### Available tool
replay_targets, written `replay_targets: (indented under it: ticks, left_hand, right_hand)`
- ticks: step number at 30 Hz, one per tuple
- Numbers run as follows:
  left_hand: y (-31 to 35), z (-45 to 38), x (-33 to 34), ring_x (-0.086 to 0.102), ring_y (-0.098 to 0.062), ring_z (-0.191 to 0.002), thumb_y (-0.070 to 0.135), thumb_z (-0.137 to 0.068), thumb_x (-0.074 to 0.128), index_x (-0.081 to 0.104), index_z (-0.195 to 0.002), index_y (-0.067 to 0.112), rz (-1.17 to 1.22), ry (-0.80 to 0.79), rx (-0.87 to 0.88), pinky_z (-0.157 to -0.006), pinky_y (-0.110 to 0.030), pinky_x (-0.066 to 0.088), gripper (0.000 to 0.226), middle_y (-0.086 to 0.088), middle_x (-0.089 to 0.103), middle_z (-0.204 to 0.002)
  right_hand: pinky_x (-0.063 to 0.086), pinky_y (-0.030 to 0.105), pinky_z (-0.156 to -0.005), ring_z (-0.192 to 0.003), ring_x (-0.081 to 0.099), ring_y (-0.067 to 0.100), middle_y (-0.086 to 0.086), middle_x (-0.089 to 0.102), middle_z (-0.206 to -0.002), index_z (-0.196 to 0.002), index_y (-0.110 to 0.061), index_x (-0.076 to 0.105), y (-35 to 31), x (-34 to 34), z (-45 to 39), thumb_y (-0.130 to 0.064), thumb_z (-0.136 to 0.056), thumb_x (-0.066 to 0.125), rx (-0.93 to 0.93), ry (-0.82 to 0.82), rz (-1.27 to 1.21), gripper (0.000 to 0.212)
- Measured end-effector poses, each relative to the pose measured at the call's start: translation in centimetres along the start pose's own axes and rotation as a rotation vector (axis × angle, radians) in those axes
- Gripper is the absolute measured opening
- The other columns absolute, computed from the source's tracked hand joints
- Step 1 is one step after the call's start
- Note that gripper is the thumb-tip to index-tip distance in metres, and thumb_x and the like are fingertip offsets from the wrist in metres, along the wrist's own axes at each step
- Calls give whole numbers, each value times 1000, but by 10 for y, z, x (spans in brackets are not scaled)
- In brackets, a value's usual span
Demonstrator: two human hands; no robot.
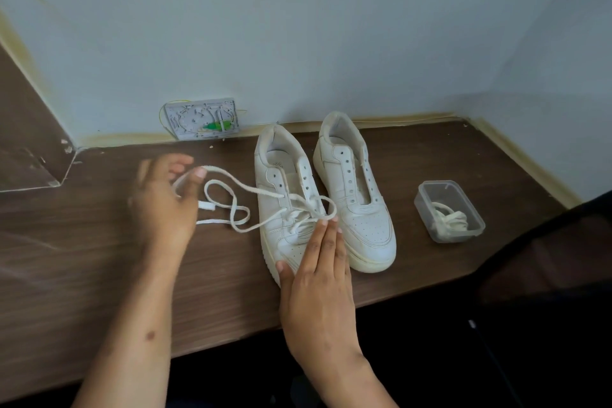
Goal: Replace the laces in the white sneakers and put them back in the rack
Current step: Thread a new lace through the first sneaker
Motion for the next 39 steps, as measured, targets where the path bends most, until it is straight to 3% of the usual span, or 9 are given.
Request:
replay_targets:
  ticks: [3,5,9,17,23,29,33,37,39]
  left_hand:
    - [22,7,14,58,-11,-93,24,-85,73,69,-105,14,126,-257,199,-86,-12,40,23,4,57,-105]
    - [36,14,25,59,-11,-90,38,-83,72,72,-99,21,96,-371,374,-86,-25,42,23,10,62,-97]
    - [49,25,34,54,-10,-80,32,-85,70,71,-85,29,-75,-306,537,-83,-28,29,3,22,57,-82]
    - [11,3,3,62,-30,-81,22,-90,65,68,-91,20,-109,31,112,-79,-51,49,4,-2,66,-89]
    - [37,12,18,59,-14,-80,31,-81,77,71,-84,26,41,-309,395,-78,-43,48,9,15,62,-87]
    - [34,23,23,65,-6,-69,78,-70,61,74,-77,35,90,-815,42,-67,-36,53,46,12,71,-74]
    - [36,23,15,58,-3,-61,49,-73,75,77,-73,22,251,-1088,-108,-59,-17,42,27,-2,72,-71]
    - [43,31,10,53,-9,-67,51,-72,78,78,-75,17,262,-1314,-93,-66,-25,40,33,-8,68,-73]
    - [51,31,9,54,-8,-68,43,-77,78,80,-79,20,340,-1302,-81,-69,-25,42,24,-7,68,-73]
  right_hand:
    - [43,42,-106,-133,47,35,26,41,-148,-144,9,36,-1,0,0,-42,-92,33,4,-11,4,72]
    - [43,42,-106,-133,47,35,26,41,-148,-144,9,36,-1,0,0,-42,-92,34,4,-18,10,72]
    - [46,42,-105,-132,48,36,27,40,-148,-143,9,37,-1,-1,0,-42,-92,34,6,-24,11,72]
    - [42,41,-107,-134,47,36,29,38,-149,-144,10,36,-2,-3,-1,-42,-93,31,7,-44,9,72]
    - [44,42,-106,-132,48,36,29,38,-148,-143,10,37,-3,-5,-1,-42,-92,31,20,-64,-4,73]
    - [49,42,-102,-130,51,36,29,42,-146,-142,9,40,-4,-9,-1,-41,-91,33,39,-95,-56,72]
    - [43,39,-105,-132,49,35,27,39,-148,-145,8,36,-2,-9,-1,-44,-92,32,48,-165,-102,74]
    - [2,28,-119,-151,3,23,15,0,-163,-155,-3,0,0,-21,-6,-49,-102,25,-36,-249,-293,75]
    - [0,20,-118,-150,0,14,4,2,-162,-155,-9,8,3,-29,-11,-41,-101,42,-43,-236,-482,71]
Point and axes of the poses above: each hand's wrist, its own z-axis away from the middle knuckle, its own x-axis out of the palm, y = z × x, the point moved 2 cm from there along -z, towards the middle knuckle
